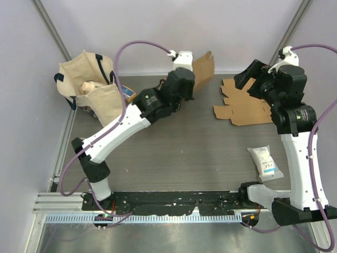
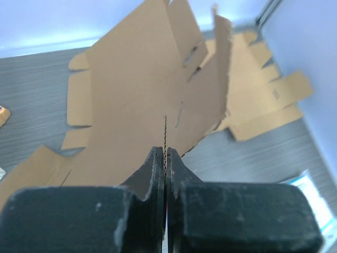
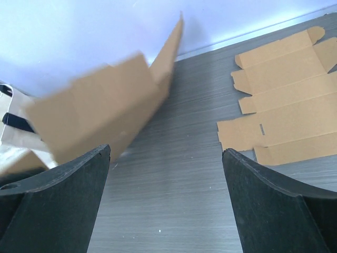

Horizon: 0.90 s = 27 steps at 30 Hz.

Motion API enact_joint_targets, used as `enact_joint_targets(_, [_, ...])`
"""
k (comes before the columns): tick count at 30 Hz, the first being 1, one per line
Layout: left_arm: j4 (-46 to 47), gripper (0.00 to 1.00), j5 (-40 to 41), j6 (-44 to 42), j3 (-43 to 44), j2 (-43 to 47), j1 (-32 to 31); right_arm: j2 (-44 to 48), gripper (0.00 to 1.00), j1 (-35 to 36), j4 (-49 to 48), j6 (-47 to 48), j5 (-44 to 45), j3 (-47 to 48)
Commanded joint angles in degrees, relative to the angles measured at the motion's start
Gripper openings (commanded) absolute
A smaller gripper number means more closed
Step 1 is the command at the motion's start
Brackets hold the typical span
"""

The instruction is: Fold the paper box

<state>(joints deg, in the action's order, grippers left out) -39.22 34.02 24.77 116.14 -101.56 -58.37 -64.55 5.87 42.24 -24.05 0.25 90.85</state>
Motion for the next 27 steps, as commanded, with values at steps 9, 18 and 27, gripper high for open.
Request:
enact_joint_targets(9, [0.6,0.00,3.2,4.4,26.8,-6.7,3.2,2.2,0.93,29.8,-16.3,7.4,2.1,-10.2])
enact_joint_targets(18, [8.6,0.00,11.5,0.3,26.4,-5.6,3.2,0.8,0.90,48.4,-31.5,17.1,37.4,-18.7])
enact_joint_targets(27, [9.0,0.00,14.0,4.2,25.1,-3.6,3.2,-8.7,0.81,52.7,-47.4,29.4,62.9,-25.2])
